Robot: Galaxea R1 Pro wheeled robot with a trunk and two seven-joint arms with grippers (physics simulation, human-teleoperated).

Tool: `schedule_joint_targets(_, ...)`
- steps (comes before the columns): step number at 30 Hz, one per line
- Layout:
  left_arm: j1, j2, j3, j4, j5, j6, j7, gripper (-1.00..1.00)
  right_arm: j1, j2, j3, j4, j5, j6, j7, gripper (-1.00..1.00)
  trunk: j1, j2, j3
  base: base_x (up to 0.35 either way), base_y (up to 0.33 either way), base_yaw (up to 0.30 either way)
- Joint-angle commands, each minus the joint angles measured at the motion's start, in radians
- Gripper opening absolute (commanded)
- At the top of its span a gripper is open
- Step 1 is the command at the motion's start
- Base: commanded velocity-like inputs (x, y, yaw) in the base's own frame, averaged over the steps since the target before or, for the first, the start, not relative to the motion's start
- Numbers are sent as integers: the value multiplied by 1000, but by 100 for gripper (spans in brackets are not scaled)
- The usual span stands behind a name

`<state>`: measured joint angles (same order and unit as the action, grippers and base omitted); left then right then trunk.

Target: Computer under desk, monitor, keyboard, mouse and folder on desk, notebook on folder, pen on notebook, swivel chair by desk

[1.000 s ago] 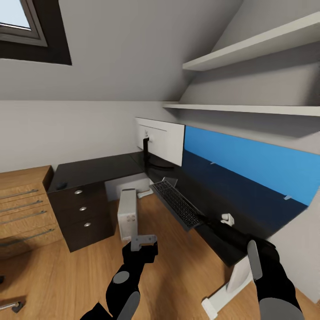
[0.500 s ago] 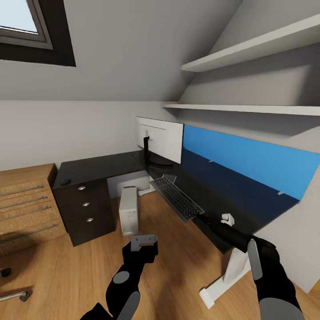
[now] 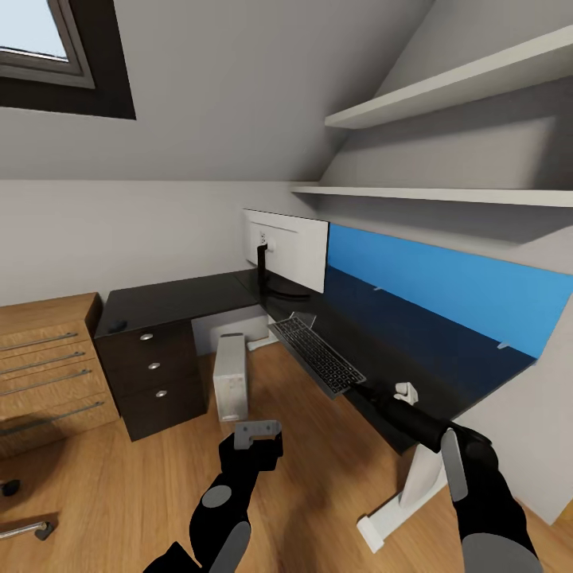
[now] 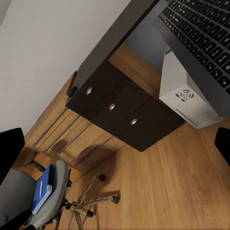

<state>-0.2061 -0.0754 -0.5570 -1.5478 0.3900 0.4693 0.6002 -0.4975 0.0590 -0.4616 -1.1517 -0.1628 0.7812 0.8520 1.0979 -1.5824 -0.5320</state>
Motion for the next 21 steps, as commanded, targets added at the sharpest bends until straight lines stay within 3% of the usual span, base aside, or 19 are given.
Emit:
schedule_joint_targets(1, -1, 0, -2, -1, 8, 2, 9, 100, -1, 2, -2, 1, 0, 4, 3, 100, 0, -1, -1, 0, 0, 0)
schedule_joint_targets(4, -1, 0, -1, -2, 8, 2, 9, 100, -1, 15, 5, 15, 2, -1, -4, 100, 0, -1, -1, 0, 0, 0)
schedule_joint_targets(6, -1, 0, -1, -2, 8, 2, 9, 100, -1, 37, 10, 41, 1, -17, -25, 100, 0, -1, -1, 0, 0, 0)
schedule_joint_targets(8, -1, 1, -1, -4, 7, 3, 8, 100, -1, 58, 12, 76, 0, -50, -60, 100, 0, -1, -1, 0, 0, 0)
schedule_joint_targets(12, -1, 1, -1, -5, 7, 2, 9, 100, -2, 73, 13, 130, -12, -122, -136, 100, 0, -1, -1, 0, 0, 0)
schedule_joint_targets(14, -1, 1, -1, -6, 7, 3, 9, 100, -2, 81, 14, 167, -42, -176, -192, 100, 0, -1, -1, 0, 0, 0)
schedule_joint_targets(15, -1, 2, -1, -7, 7, 2, 9, 100, -2, 90, 15, 217, -117, -227, -246, 100, 0, -1, -1, 0, 0, 0)
schedule_joint_targets(16, -1, 2, -1, -8, 7, 2, 8, 100, -2, 92, 16, 243, -161, -244, -270, 100, 0, -1, -1, 0, 0, 0)
schedule_joint_targets(17, -1, 2, 0, -9, 7, 2, 8, 100, -2, 93, 16, 256, -183, -252, -282, 100, 0, -1, -1, 0, 0, 0)
schedule_joint_targets(20, -1, 2, -1, -11, 7, 2, 7, 100, -3, 95, 17, 307, -319, -288, -356, 100, 0, -1, -1, 0, 0, 0)
schedule_joint_targets(21, -1, 2, -1, -11, 7, 2, 7, 100, -3, 95, 17, 311, -339, -293, -368, 100, 0, -1, -1, 0, 0, 0)
